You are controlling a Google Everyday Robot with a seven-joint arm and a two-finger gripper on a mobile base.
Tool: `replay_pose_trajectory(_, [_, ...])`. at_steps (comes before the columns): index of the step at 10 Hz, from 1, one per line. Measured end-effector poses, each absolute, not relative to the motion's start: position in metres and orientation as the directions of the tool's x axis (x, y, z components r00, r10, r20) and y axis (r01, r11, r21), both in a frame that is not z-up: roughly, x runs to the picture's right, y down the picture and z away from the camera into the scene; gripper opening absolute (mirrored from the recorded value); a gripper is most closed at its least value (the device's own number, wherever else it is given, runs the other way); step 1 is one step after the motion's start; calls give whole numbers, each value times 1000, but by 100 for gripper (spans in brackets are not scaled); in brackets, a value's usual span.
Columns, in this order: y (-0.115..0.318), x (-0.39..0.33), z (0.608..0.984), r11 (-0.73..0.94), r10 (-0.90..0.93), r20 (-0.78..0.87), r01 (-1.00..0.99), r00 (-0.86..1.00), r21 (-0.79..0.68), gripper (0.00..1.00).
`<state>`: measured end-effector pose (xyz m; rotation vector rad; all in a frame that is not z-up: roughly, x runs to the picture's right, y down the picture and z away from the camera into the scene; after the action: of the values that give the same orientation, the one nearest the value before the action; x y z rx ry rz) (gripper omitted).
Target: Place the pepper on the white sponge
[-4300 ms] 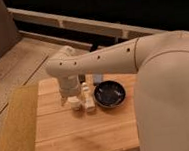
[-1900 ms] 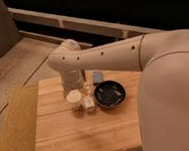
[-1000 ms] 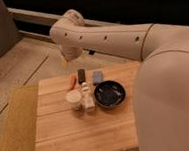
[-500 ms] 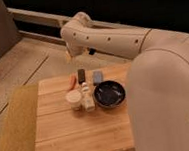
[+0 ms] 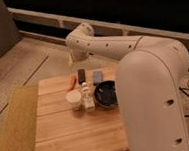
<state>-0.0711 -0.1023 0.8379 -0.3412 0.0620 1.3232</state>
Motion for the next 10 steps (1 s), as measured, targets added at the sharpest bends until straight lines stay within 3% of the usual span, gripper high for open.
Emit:
replay_pose_trajectory(2, [-100, -73, 838, 209, 936, -240, -955, 258, -212, 65])
replay_pose_trajectory(7, [-19, -139, 851, 339, 838, -296, -863, 458, -375, 65])
replay_pose_trajectory(10, [-16, -155, 865, 367, 834, -258, -839, 488, -401, 65])
